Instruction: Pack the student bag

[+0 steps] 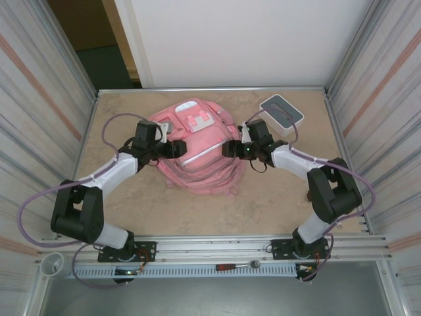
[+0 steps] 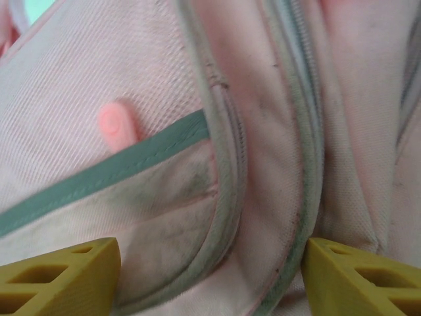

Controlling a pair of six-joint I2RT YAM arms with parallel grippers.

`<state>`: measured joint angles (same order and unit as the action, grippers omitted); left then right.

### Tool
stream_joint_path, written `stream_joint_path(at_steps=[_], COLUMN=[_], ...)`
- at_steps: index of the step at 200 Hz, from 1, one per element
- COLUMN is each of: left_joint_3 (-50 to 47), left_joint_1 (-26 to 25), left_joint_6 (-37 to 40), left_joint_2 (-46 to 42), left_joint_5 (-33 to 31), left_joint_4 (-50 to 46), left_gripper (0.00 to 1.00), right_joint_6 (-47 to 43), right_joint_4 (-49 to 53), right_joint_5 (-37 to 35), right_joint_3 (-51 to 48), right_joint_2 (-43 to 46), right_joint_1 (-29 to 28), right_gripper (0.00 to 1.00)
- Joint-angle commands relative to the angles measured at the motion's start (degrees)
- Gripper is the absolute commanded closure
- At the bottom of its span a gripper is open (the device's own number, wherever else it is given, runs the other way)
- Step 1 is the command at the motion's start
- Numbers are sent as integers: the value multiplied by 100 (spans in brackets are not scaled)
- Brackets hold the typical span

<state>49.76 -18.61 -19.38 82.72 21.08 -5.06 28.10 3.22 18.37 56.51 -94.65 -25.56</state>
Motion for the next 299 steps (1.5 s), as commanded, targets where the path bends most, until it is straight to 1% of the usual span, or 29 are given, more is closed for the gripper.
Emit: stream_joint_path(at_steps=[1, 22, 41, 55, 77, 87, 105, 121, 134, 147, 160, 175, 189, 221, 234, 250, 274, 291, 299], left_joint_3=[-346, -595, -662, -683, -773, -785, -785, -759, -596, -355, -232, -126, -67, 22, 12, -33, -153, -290, -347], left_joint_1=[-461, -918, -1294, -1453, -1479, -1457, -1291, -1093, -1049, -1048, -1054, -1057, -1091, -1196, -1215, -1228, -1232, -1228, -1232], left_joint_6=[-238, -484, -591, -614, -578, -498, -466, -512, -430, -319, -304, -325, -336, -341, -377, -436, -552, -657, -682], left_joint_2=[-206, -222, -201, -212, -419, -570, -818, -898, -803, -583, -340, -118, 12, 171, 233, 301, 359, 308, 257], left_joint_5=[493, 531, 522, 555, 695, 529, 234, 83, -30, 19, 131, 250, 342, 327, 287, 283, 155, 91, 65], left_joint_4=[131, 388, 471, 452, 420, 262, 74, 41, -86, -237, -187, -116, -6, 138, 202, 313, 449, 582, 635], left_gripper=[35, 35, 34, 33, 33, 32, 31, 31, 32, 33, 34, 36, 39, 49, 53, 58, 68, 74, 76], right_joint_6=[-75, -345, -726, -975, -1278, -1386, -1465, -1387, -1287, -1167, -1045, -891, -870, -1182, -1297, -1346, -1035, -803, -616], right_joint_4=[-53, 406, 1048, 1481, 1923, 2099, 2119, 1947, 1782, 1684, 1635, 1482, 1364, 1460, 1608, 1866, 2052, 1713, 1568], right_joint_5=[239, 499, 508, 348, -139, -370, -695, -742, -730, -740, -771, -913, -1223, -2017, -2230, -2369, -2414, -2095, -1943], right_joint_3=[503, 1189, 1991, 2468, 2823, 2873, 2609, 2126, 1688, 1278, 920, 476, 119, -244, -247, -162, -100, -272, -302], right_joint_2=[-355, -830, -1258, -1434, -1409, -1305, -910, -478, -112, 197, 487, 850, 1247, 1896, 2045, 2117, 2100, 2041, 1947], right_joint_1=[182, 366, 491, 572, 649, 653, 606, 508, 369, 208, 44, -166, -393, -763, -812, -834, -972, -1210, -1219], right_gripper=[29, 30, 30, 30, 30, 30, 30, 30, 29, 29, 29, 28, 25, 18, 9, 0, 1, 1, 0])
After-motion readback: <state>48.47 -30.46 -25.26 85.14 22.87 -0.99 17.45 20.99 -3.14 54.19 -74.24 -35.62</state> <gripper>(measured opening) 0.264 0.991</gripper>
